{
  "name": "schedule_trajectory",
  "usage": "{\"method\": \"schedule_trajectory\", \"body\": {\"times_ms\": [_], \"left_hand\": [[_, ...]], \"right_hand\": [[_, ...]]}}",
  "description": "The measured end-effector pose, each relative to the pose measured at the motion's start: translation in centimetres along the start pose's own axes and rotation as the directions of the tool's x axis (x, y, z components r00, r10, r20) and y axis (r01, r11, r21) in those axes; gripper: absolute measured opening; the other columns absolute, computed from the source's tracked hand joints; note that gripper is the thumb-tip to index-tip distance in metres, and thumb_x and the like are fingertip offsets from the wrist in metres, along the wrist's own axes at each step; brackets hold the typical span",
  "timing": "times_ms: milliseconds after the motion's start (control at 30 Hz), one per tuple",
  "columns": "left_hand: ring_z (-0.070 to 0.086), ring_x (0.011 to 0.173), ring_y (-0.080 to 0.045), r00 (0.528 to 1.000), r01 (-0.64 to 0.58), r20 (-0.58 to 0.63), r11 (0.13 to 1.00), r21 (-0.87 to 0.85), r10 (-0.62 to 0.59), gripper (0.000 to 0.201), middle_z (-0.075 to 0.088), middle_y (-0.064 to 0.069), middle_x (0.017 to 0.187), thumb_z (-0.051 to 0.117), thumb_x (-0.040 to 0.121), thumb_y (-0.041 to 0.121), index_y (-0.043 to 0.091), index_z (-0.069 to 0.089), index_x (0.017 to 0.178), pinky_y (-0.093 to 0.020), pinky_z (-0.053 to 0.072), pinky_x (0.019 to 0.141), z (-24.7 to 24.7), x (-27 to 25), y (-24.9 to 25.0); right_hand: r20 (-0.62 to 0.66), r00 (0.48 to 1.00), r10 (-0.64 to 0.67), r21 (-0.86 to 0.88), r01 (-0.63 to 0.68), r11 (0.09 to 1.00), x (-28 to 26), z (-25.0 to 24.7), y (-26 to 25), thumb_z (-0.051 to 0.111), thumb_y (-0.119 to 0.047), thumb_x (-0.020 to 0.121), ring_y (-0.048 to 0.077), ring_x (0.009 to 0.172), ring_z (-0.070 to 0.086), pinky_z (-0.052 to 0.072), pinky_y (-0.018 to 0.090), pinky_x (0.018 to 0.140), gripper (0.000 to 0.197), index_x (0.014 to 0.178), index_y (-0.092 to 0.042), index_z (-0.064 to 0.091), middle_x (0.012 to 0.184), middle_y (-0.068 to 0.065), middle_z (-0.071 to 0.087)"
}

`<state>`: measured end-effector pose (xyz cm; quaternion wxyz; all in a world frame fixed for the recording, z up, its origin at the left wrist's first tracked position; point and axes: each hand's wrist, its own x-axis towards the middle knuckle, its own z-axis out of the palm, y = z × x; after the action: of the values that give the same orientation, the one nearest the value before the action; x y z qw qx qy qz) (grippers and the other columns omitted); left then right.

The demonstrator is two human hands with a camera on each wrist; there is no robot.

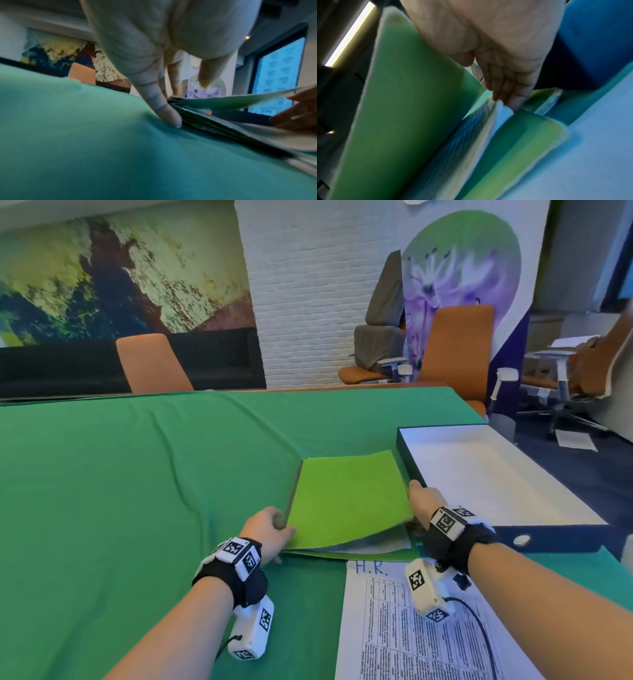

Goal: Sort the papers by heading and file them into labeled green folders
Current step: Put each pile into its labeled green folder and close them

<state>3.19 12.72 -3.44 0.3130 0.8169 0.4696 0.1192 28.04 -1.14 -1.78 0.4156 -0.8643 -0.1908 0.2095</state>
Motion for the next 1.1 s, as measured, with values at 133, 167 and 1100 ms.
{"method": "schedule_trajectory", "body": {"times_ms": [133, 167, 1100], "left_hand": [[0.066, 0.074, -0.024, 0.992, 0.128, -0.007, 0.991, -0.023, -0.129, 0.075, 0.056, -0.017, 0.126, 0.072, 0.080, 0.031, 0.001, 0.035, 0.139, -0.033, 0.055, 0.072, 0.8, 0.8, 0.3], [0.065, 0.087, -0.027, 0.991, 0.134, -0.007, 0.989, -0.066, -0.135, 0.073, 0.055, -0.018, 0.128, 0.072, 0.080, 0.028, -0.001, 0.038, 0.137, -0.035, 0.055, 0.080, 0.8, 0.9, 0.2], [0.051, 0.122, -0.024, 0.984, 0.005, 0.160, 0.913, 0.407, -0.077, 0.050, 0.045, -0.004, 0.143, 0.044, 0.093, 0.048, 0.020, 0.047, 0.135, -0.032, 0.043, 0.099, -4.3, -4.8, -4.2]], "right_hand": [[0.083, 0.996, -0.018, 0.049, 0.014, 0.999, -0.4, 0.1, 0.6, 0.042, -0.032, 0.097, 0.034, 0.098, 0.057, 0.043, 0.035, 0.085, 0.043, 0.108, 0.007, 0.058, 0.111, 0.024, 0.058], [0.118, 0.992, -0.053, 0.009, 0.052, 0.999, -0.8, 0.0, 0.8, 0.048, -0.027, 0.095, 0.032, 0.091, 0.057, 0.043, 0.034, 0.081, 0.034, 0.100, 0.005, 0.060, 0.103, 0.023, 0.058], [0.455, 0.863, -0.219, -0.533, 0.461, 0.710, -8.4, -0.8, 1.9, 0.059, -0.027, 0.090, 0.019, 0.118, 0.056, 0.041, 0.031, 0.104, 0.038, 0.125, -0.014, 0.059, 0.129, 0.003, 0.059]]}}
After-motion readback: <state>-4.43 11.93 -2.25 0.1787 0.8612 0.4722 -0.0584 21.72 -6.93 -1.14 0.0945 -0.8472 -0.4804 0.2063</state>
